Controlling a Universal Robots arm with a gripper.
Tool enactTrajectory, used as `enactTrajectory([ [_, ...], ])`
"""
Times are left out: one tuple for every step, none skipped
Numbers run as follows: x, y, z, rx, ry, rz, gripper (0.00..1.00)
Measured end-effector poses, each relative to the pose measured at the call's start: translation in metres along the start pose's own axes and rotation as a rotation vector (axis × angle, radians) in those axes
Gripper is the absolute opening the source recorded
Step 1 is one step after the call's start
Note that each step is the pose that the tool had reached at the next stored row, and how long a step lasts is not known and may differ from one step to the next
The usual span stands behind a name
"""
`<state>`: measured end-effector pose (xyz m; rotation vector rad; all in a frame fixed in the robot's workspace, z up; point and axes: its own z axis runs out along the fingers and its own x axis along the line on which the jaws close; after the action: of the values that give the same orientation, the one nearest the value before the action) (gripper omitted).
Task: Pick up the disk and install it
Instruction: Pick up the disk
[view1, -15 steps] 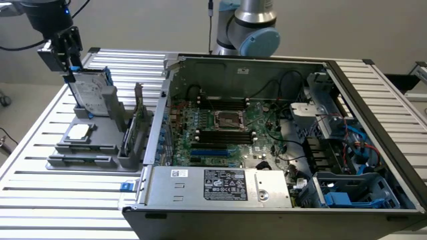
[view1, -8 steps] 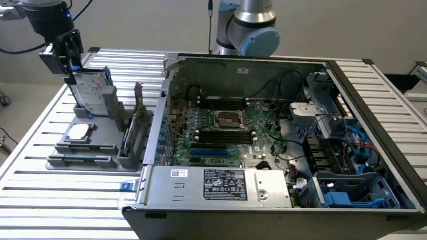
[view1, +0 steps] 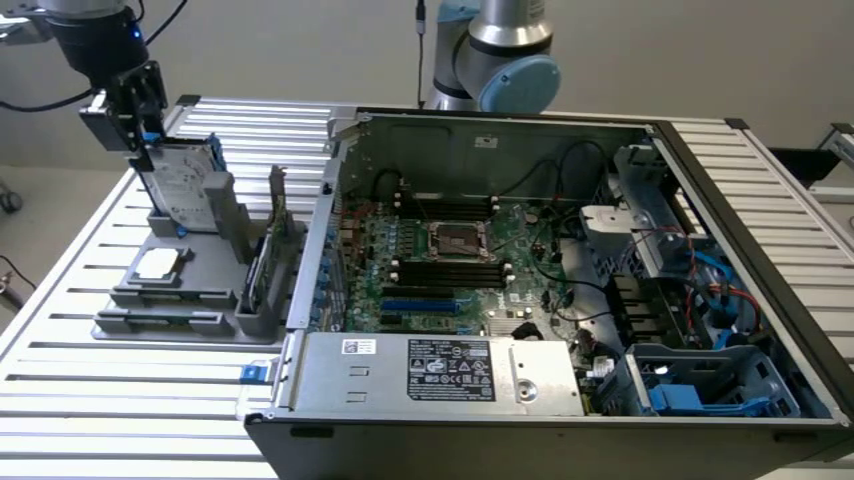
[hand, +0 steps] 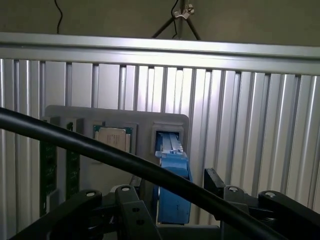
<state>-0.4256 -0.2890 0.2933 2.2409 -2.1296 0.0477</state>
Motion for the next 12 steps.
enactTrajectory([
  [0.0002,0.0001,0.0004,-0.0001,-0.0019,0.001,0.6],
  [0.0008,0.0001,0.0009,-0.0001,-0.0035,0.001,0.6],
  [0.0017,0.0002,0.0014,-0.0001,-0.0052,0.001,0.6],
  [0.0024,0.0002,0.0021,0.0001,-0.0067,0.002,0.6],
  [0.0031,0.0002,0.0028,0.0003,-0.0081,0.002,0.6],
  [0.0035,0.0002,0.0034,0.0004,-0.0095,0.003,0.6],
  [0.0039,0.0002,0.0041,0.0004,-0.011,0.004,0.6],
  [0.0042,0.0002,0.0047,0.0003,-0.0124,0.004,0.6],
  [0.0044,0.0003,0.0052,0.0002,-0.0138,0.005,0.6],
  [0.0044,0.0003,0.0059,0.0004,-0.0151,0.006,0.6],
  [0.0044,0.0003,0.0064,0.0003,-0.0163,0.007,0.6],
  [0.0044,0.0003,0.007,0.0004,-0.0171,0.008,0.6],
])
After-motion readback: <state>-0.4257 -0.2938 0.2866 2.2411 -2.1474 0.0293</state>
